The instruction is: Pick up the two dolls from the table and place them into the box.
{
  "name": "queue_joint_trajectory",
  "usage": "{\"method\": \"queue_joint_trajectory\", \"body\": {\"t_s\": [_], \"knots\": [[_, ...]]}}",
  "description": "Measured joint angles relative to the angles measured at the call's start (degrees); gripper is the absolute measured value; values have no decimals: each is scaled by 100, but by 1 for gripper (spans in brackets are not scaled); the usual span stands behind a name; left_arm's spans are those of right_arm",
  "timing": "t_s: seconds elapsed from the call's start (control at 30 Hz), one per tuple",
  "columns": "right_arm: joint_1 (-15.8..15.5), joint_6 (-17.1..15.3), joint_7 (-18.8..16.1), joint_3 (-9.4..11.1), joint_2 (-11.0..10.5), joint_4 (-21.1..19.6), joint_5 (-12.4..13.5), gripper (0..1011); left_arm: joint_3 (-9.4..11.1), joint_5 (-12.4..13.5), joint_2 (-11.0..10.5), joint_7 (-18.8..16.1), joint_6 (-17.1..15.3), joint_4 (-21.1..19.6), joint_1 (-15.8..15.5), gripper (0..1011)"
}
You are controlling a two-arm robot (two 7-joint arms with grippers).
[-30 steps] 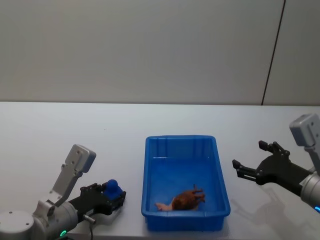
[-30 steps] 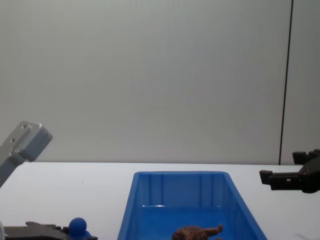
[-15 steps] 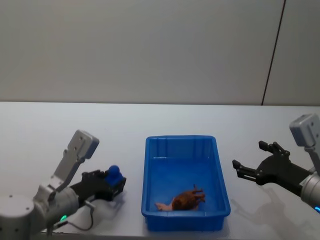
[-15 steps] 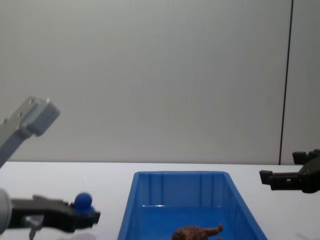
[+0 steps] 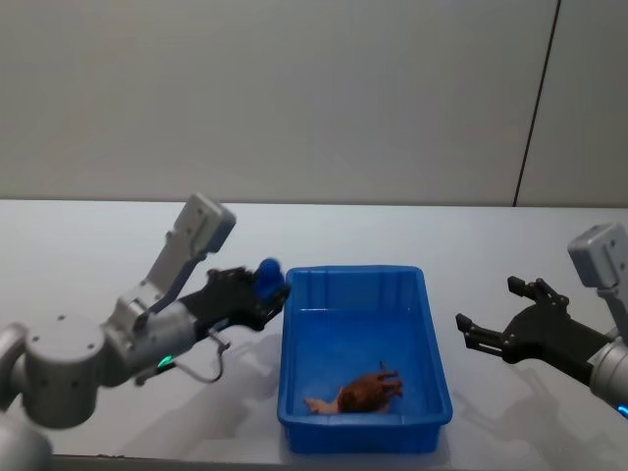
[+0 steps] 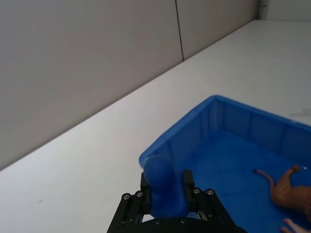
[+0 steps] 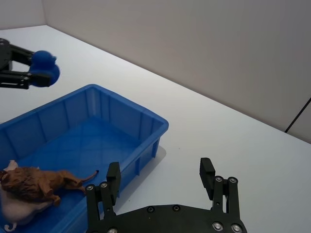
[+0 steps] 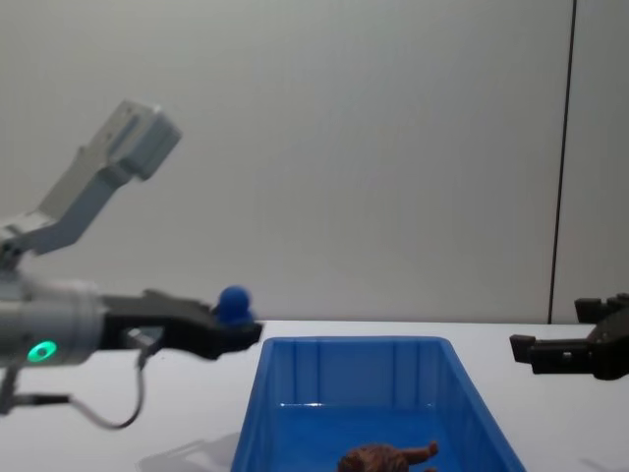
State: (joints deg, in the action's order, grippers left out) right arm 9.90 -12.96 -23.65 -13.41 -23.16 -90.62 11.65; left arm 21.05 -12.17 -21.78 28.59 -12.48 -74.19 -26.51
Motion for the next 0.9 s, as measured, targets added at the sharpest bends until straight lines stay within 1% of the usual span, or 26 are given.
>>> {"method": "queue_joint_trajectory", "body": {"t_s": [0.07, 0.1, 0.17, 0.2, 0.27, 0.3, 0.4, 0.5, 0.57, 0.6, 0.63, 0.7, 0.8, 0.9], "knots": [[0, 0, 0, 0, 0, 0, 0, 1001, 35, 36, 102, 81, 104, 168, -144, 375], [0, 0, 0, 0, 0, 0, 0, 1001, 66, 67, 194, 166, 210, 320, -274, 412], [0, 0, 0, 0, 0, 0, 0, 1001, 97, 95, 284, 252, 341, 487, -422, 451], [0, 0, 0, 0, 0, 0, 0, 1001, 136, 113, 391, 329, 455, 682, -549, 512], [0, 0, 0, 0, 0, 0, 0, 1001, 166, 129, 479, 406, 575, 855, -673, 556], [0, 0, 0, 0, 0, 0, 0, 1001, 199, 136, 575, 466, 675, 1013, -804, 598], [0, 0, 0, 0, 0, 0, 0, 1001, 246, 148, 714, 581, 855, 1322, -997, 682], [0, 0, 0, 0, 0, 0, 0, 1001, 279, 152, 809, 646, 961, 1516, -1128, 797], [0, 0, 0, 0, 0, 0, 0, 1001, 305, 153, 886, 705, 1055, 1671, -1230, 852], [0, 0, 0, 0, 0, 0, 0, 1001, 319, 153, 928, 730, 1099, 1756, -1289, 852], [0, 0, 0, 0, 0, 0, 0, 1001, 325, 153, 943, 744, 1124, 1787, -1311, 906], [0, 0, 0, 0, 0, 0, 0, 1001, 341, 153, 985, 767, 1170, 1865, -1366, 950], [0, 0, 0, 0, 0, 0, 0, 1001, 362, 153, 1038, 794, 1240, 1960, -1438, 1001], [0, 0, 0, 0, 0, 0, 0, 1001, 379, 153, 1072, 799, 1302, 1999, -1476, 1001]]}}
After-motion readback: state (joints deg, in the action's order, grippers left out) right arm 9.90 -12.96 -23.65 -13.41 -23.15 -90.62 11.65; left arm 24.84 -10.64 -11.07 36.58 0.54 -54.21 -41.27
